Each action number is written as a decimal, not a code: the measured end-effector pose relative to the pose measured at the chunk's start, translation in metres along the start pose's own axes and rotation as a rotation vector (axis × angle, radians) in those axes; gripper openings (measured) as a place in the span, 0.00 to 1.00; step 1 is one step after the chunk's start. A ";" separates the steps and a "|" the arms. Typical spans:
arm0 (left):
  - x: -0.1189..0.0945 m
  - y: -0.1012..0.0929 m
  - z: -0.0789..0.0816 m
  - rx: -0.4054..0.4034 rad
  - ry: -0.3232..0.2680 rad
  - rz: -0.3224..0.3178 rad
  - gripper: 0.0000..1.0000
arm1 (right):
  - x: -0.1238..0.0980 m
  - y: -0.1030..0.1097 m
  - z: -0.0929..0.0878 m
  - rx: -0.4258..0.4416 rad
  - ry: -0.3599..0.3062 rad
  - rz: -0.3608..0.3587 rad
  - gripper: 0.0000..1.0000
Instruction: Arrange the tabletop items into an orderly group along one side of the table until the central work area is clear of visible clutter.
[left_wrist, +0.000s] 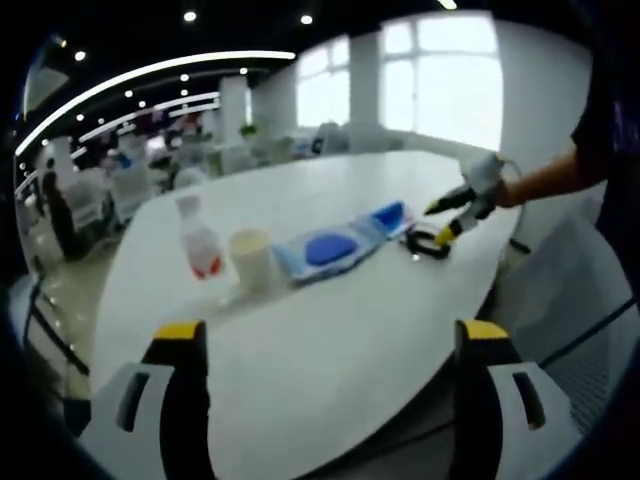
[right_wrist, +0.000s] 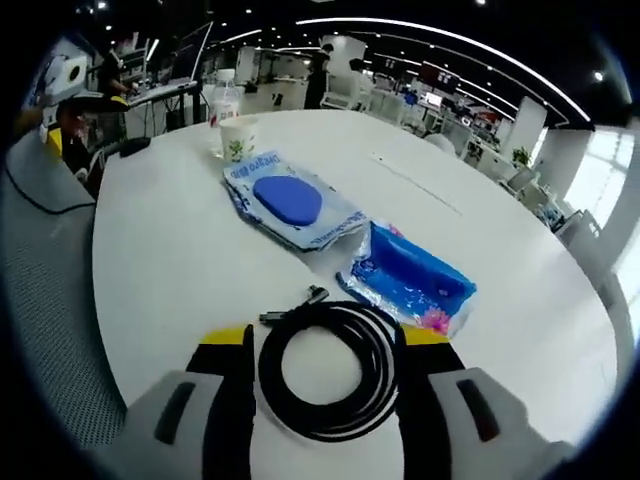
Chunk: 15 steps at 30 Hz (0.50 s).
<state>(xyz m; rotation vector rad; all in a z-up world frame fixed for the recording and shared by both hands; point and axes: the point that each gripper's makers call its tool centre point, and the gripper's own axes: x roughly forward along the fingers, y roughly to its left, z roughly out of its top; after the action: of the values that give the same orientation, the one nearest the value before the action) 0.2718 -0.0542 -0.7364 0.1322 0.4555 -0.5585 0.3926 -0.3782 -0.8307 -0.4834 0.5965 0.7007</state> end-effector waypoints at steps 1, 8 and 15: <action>0.000 0.000 0.000 -0.003 -0.003 0.001 1.00 | 0.001 0.001 -0.001 0.010 -0.001 -0.005 0.57; 0.000 0.002 0.000 -0.015 -0.009 0.004 1.00 | 0.008 0.013 -0.012 0.069 -0.006 -0.008 0.48; 0.001 0.002 -0.002 -0.019 -0.006 -0.001 1.00 | 0.015 0.020 -0.018 0.136 -0.010 -0.001 0.41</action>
<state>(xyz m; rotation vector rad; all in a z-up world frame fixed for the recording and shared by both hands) 0.2725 -0.0527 -0.7380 0.1125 0.4553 -0.5550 0.3816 -0.3683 -0.8579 -0.3537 0.6296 0.6568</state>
